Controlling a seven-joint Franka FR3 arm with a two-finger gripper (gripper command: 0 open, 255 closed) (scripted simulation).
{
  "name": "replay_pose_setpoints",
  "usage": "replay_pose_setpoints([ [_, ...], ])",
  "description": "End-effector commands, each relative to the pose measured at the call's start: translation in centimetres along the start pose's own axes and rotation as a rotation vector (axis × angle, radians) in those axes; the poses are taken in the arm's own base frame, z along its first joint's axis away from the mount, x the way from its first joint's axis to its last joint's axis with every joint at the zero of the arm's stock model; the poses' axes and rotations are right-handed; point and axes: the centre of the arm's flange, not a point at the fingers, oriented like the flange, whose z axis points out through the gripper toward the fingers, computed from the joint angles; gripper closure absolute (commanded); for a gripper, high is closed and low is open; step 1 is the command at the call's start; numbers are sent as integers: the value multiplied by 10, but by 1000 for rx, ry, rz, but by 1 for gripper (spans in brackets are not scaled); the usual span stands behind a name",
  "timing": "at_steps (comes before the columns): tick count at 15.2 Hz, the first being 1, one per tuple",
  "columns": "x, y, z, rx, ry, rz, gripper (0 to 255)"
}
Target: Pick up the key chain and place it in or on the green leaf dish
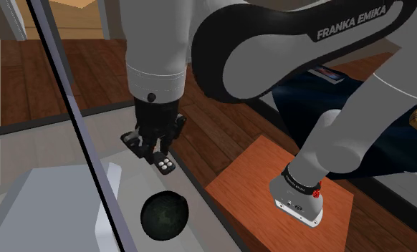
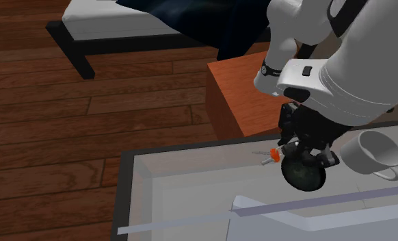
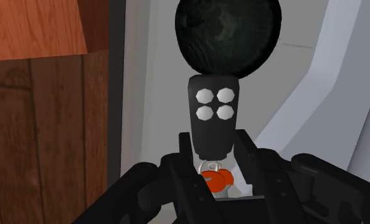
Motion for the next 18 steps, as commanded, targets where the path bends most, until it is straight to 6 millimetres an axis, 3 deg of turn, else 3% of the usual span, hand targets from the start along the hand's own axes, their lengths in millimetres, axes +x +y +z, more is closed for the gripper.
replay_pose_setpoints([
  [1, -23, -9, -3, 0, 0, 1, 255],
  [7, -98, -39, -9, 0, 0, 1, 255],
  [18, -98, -39, 49, 0, 0, 1, 255],
])
